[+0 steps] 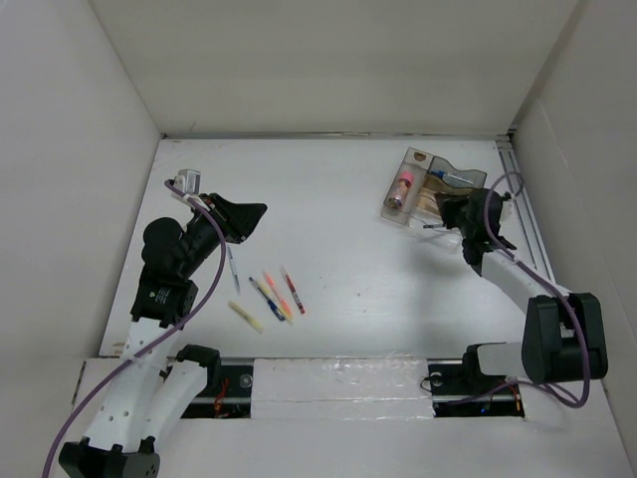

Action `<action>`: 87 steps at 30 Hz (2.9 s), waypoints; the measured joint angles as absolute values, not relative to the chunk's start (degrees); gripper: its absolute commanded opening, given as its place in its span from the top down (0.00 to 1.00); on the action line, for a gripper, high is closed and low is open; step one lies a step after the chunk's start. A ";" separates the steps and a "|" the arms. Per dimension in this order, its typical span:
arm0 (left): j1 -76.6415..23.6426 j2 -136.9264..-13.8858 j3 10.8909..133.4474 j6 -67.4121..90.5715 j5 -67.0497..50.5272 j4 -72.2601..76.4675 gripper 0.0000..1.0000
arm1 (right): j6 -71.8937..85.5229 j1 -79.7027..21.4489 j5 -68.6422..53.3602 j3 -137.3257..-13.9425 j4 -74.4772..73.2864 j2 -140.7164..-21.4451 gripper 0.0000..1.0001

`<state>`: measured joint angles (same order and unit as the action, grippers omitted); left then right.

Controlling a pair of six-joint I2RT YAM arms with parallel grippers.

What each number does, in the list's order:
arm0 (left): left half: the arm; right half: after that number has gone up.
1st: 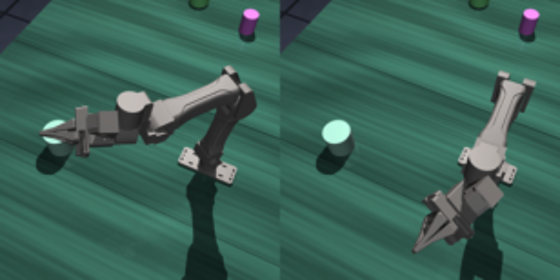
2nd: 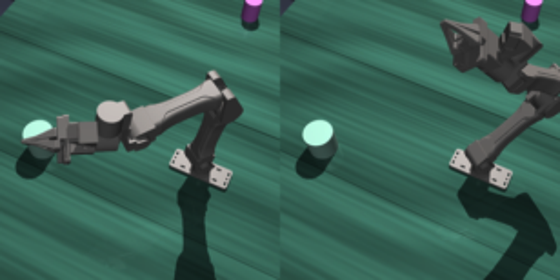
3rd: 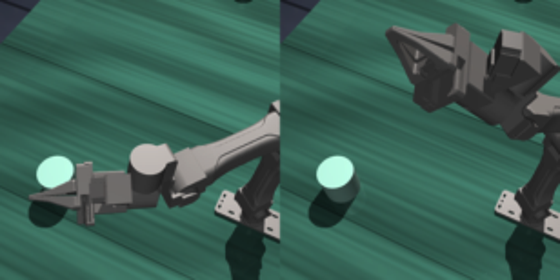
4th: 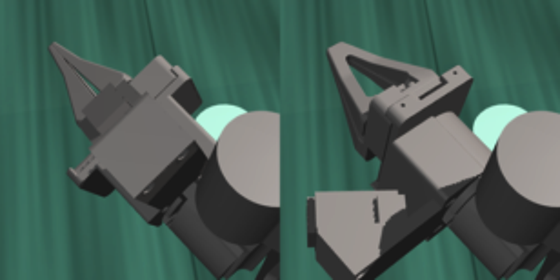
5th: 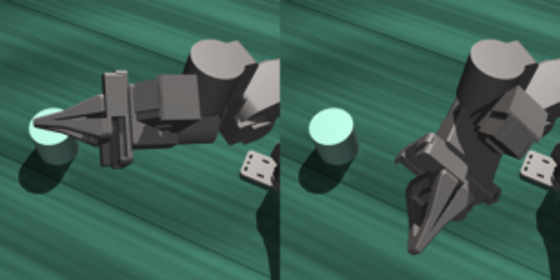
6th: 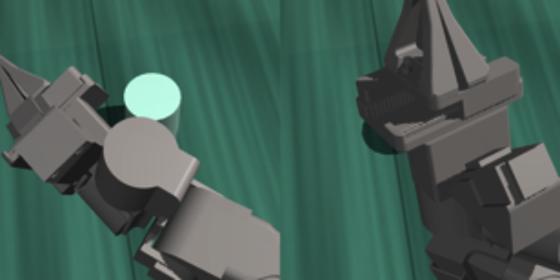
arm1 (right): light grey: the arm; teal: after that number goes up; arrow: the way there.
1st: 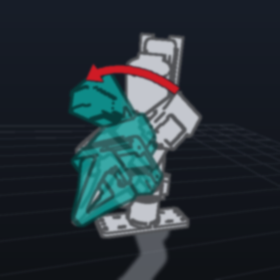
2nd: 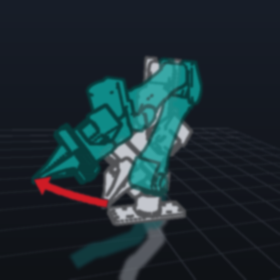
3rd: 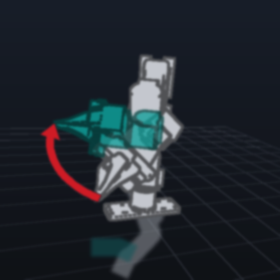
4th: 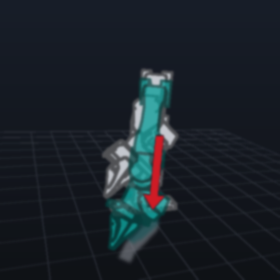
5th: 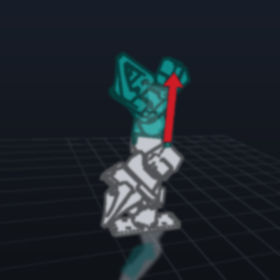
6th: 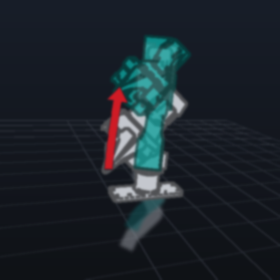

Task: Organize the desk

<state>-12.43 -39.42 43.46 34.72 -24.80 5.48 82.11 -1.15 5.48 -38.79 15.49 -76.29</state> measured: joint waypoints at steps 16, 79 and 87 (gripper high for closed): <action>-12.43 -42.17 43.55 33.52 -17.23 0.54 0.93 | 37.87 -44.66 -2.61 -50.52 9.28 -82.08 0.75; -10.74 -39.57 43.64 34.22 -21.74 1.54 0.87 | 74.61 -11.77 12.99 -38.30 18.31 -79.92 1.00; -10.74 -39.53 43.64 34.89 -22.90 2.37 0.87 | 90.80 -7.66 5.93 -30.85 29.43 -87.31 1.00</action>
